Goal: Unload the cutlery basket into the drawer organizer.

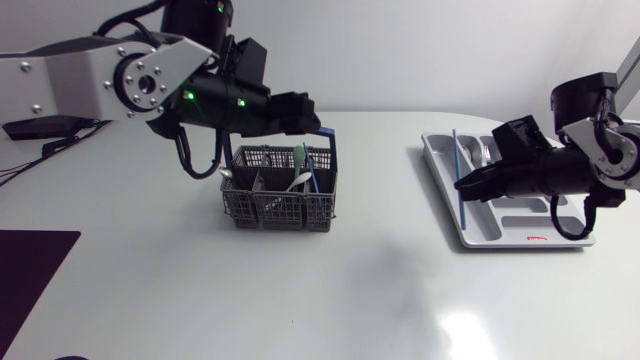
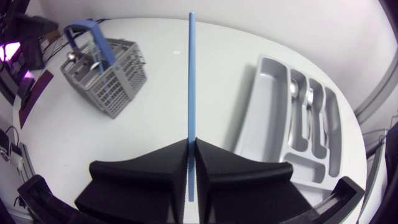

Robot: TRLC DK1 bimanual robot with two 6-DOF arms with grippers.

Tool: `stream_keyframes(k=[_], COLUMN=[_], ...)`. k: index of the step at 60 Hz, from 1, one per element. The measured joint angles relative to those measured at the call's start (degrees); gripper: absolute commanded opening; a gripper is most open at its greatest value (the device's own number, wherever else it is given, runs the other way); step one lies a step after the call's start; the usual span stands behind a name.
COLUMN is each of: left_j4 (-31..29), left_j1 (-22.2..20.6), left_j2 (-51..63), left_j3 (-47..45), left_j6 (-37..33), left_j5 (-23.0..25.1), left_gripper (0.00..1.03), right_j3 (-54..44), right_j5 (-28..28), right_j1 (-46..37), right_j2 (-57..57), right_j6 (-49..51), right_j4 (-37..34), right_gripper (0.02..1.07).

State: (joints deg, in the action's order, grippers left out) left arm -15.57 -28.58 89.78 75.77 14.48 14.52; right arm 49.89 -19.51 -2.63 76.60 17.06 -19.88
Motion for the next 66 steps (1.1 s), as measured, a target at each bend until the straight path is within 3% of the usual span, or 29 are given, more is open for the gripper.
stream_keyframes(k=[13,28,32,38,42,48,66], left_j4=[0.1,0.2,0.2,0.3,0.6,2.1,5.4], left_j1=[-0.1,-0.6,-0.8,-1.1,-1.2,-1.4,-1.7], left_j2=[3.5,7.4,8.4,9.6,10.4,11.3,15.7], left_j3=[-0.2,-0.2,-0.2,-0.2,-0.2,-0.2,1.6], left_j6=[-1.2,-1.4,-1.4,-1.4,-1.4,-1.4,-0.9], left_j5=[-3.5,-6.1,-6.3,-7.1,-7.8,-9.1,-12.1], left_gripper=[0.65,0.59,0.58,0.50,0.45,0.38,0.33], right_j3=[9.9,16.1,16.8,17.4,17.4,17.4,14.3], right_j5=[0.2,2.1,3.1,3.3,3.3,4.4,4.8], right_j1=[-9.2,-10.2,-10.2,-10.2,-10.2,-10.1,-9.0], right_j2=[12.1,24.8,27.4,30.0,30.2,30.2,26.8], right_j6=[0.2,-0.5,-0.8,-1.4,-1.7,-2.0,-2.1], right_j4=[-1.2,-1.4,-1.4,-1.5,-1.6,-1.5,-1.1], right_gripper=[0.08,0.11,0.30,0.73,0.91,0.99,1.01])
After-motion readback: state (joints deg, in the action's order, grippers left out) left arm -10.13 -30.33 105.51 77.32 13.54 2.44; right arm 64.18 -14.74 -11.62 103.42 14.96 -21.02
